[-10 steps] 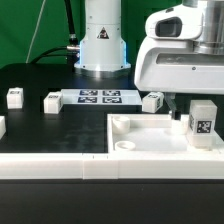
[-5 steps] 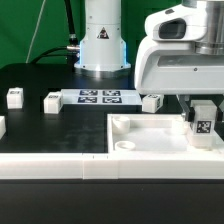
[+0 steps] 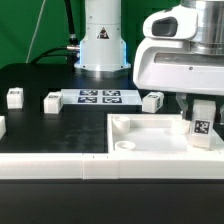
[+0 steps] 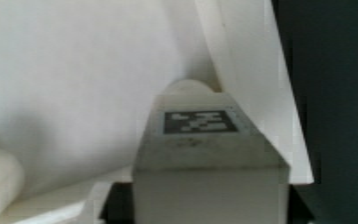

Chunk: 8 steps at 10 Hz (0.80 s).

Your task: Assemble one leg

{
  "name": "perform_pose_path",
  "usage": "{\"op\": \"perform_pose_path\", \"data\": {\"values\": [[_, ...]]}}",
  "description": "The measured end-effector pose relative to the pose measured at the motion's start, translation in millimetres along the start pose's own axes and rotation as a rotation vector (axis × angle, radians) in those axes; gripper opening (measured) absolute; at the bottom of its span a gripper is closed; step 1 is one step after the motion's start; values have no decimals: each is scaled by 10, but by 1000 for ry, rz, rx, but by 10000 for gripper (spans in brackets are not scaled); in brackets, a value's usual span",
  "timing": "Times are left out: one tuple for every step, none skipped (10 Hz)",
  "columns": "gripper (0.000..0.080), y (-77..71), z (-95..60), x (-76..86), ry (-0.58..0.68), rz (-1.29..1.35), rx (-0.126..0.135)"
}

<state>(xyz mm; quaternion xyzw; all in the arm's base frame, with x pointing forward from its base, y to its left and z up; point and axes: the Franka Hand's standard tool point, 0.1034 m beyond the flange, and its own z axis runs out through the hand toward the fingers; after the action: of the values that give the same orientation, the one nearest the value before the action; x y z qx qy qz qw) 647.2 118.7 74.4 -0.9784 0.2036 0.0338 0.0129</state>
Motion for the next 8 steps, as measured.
{"op": "perform_pose_path", "data": {"values": [[291,6,2,3,0,122,-1],[291,9,2,4,0,208,-1],[291,14,3,5,-1,285,-1],[291,20,4,8,-1,379,-1],[291,27,5,7,-2,504,-3],[291,31,8,6,-4,581,-1],[291,42,11,7,-9,719,2],[291,47,12,5,-8,837,0]]}}
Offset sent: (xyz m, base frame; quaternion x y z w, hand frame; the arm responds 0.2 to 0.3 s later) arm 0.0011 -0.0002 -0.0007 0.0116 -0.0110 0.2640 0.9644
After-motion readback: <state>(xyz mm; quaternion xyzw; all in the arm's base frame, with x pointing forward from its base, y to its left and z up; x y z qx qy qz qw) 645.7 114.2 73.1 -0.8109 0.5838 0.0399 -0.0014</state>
